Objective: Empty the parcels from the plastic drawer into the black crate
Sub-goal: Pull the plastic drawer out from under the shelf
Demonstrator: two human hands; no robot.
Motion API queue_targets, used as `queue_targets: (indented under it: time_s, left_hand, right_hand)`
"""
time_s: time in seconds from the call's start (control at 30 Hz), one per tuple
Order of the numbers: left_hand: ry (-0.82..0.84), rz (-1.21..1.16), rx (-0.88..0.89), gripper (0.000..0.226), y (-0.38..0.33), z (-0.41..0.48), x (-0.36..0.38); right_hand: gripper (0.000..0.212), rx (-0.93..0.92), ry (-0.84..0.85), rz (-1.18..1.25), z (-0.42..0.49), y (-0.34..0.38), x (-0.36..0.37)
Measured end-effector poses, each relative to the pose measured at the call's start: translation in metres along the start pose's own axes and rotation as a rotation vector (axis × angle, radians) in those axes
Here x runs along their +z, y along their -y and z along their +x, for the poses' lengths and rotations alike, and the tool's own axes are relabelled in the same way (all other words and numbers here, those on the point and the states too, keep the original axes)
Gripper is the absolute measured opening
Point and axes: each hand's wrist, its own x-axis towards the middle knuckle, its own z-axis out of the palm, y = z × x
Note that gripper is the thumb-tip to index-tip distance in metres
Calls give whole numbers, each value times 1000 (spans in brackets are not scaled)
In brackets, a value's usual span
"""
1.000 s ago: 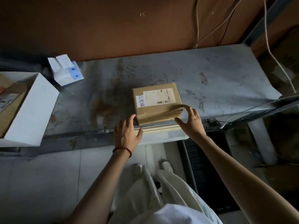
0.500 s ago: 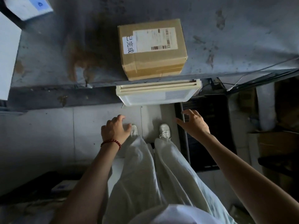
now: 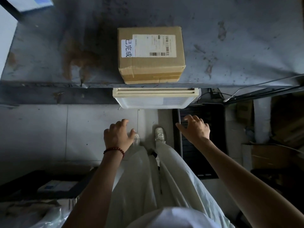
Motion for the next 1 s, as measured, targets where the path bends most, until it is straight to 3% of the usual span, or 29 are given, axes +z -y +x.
queue_targets:
  time_s: [0.23,0.37,0.53,0.73,1.0]
  left_hand:
    - [70,129,110,39,4,19,14]
    - [75,176,101,39,-2,25,47]
    - [116,244,89,41,7,55,126]
    - [138,201,32,39,49,116,246]
    - [-28,218,35,44,109,202,360]
  right_hand:
    - [50,-50,-67,-55,-4,0,19]
    - [50,-96,-12,-81,10,-13,44]
    - [53,-104,-89,-73,59,-58,95]
    - [50,-139,-92,-145,132,-83,206]
    - [51,-242,-277,-135,229,-69,328]
